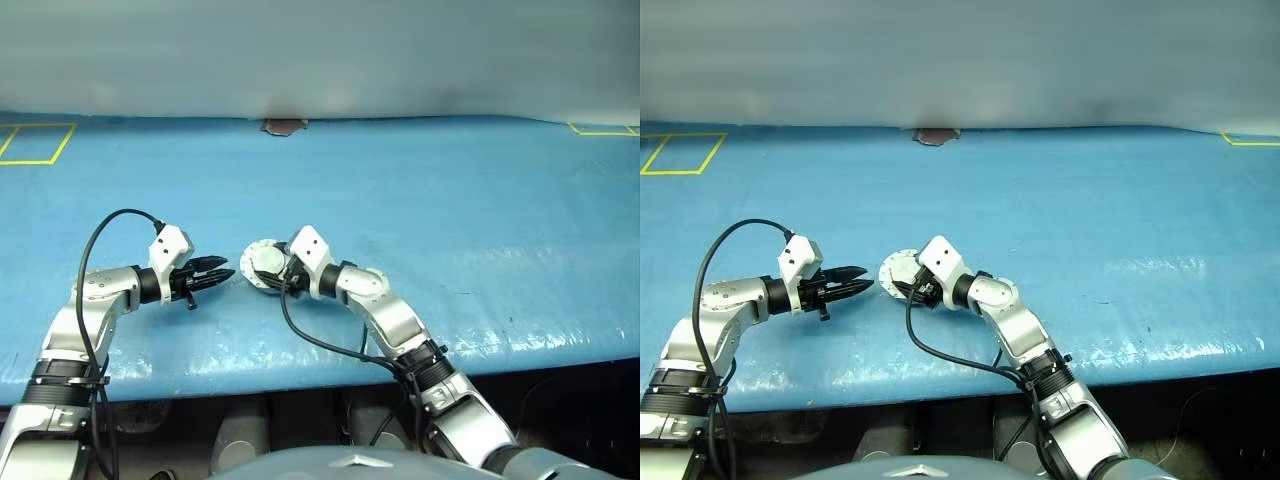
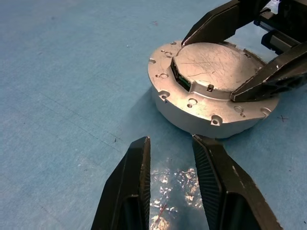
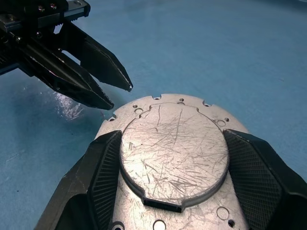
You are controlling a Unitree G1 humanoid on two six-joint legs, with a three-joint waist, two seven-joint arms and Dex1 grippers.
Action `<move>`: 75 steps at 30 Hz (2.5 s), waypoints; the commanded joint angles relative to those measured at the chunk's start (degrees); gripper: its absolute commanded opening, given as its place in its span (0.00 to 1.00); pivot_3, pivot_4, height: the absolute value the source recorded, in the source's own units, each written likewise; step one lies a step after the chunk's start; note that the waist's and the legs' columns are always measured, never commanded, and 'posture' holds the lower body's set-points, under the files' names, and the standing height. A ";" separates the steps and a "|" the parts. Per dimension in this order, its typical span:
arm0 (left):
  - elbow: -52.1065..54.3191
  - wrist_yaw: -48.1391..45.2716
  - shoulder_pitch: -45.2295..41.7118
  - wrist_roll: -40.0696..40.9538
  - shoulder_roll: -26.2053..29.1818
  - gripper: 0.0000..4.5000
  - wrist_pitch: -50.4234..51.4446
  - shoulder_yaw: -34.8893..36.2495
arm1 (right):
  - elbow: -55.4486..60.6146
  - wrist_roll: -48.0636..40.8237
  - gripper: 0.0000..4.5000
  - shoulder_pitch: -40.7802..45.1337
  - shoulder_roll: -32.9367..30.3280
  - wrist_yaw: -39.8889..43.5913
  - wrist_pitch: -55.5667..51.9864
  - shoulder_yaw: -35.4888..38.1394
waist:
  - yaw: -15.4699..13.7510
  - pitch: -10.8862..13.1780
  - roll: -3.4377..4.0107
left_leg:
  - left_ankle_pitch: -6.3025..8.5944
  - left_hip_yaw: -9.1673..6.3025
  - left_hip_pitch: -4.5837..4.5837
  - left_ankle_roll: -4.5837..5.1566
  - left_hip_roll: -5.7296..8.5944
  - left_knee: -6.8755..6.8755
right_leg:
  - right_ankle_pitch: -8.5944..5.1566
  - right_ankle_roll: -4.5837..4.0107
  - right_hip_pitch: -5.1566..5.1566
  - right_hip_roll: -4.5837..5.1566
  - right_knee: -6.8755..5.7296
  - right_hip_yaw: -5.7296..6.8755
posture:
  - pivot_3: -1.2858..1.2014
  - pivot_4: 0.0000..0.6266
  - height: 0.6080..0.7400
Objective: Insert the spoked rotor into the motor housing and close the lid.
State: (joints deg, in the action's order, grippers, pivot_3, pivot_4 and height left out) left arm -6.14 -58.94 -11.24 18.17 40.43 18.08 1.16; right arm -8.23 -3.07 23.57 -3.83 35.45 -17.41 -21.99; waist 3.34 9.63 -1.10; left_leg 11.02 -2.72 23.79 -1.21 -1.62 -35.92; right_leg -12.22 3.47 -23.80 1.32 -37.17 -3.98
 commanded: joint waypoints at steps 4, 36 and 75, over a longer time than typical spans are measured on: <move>0.99 -0.34 -0.73 0.17 -0.19 0.33 -1.30 0.62 | 6.20 -1.05 0.67 3.36 -1.35 2.54 -3.39 0.36 | 0.14 0.01 0.01 | 0.00 0.00 0.00 0.00 -0.02 0.01 | 0.00 0.00 -0.03 -0.03 0.00 0.00 | 0.52 0.24 1.00; 1.88 -0.14 0.34 0.34 -0.94 0.33 -1.03 0.53 | 1.31 0.82 0.67 5.23 -4.21 8.83 -3.17 -3.18 | 0.26 0.01 0.00 | 0.00 0.01 -0.01 0.00 -0.02 0.08 | 0.00 -0.01 -0.03 -0.03 0.03 0.01 | 0.52 0.24 1.00; 2.34 -0.11 1.51 0.22 -1.72 0.33 -1.30 0.30 | -0.45 0.55 0.67 7.36 -5.66 12.41 -3.06 -2.83 | 0.24 0.01 0.00 | 0.00 0.01 -0.02 0.00 -0.01 0.08 | 0.00 0.00 -0.01 -0.03 0.03 0.01 | 0.52 0.24 1.00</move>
State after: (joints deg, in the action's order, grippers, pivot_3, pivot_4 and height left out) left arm -6.13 -58.92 -9.73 18.17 38.74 17.97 1.09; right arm -8.85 -2.53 30.47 -9.48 46.70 -21.37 -24.27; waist 3.57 9.63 -1.09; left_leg 11.02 -2.71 23.77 -1.21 -1.64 -35.83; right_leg -12.22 3.47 -23.81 1.29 -37.14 -3.96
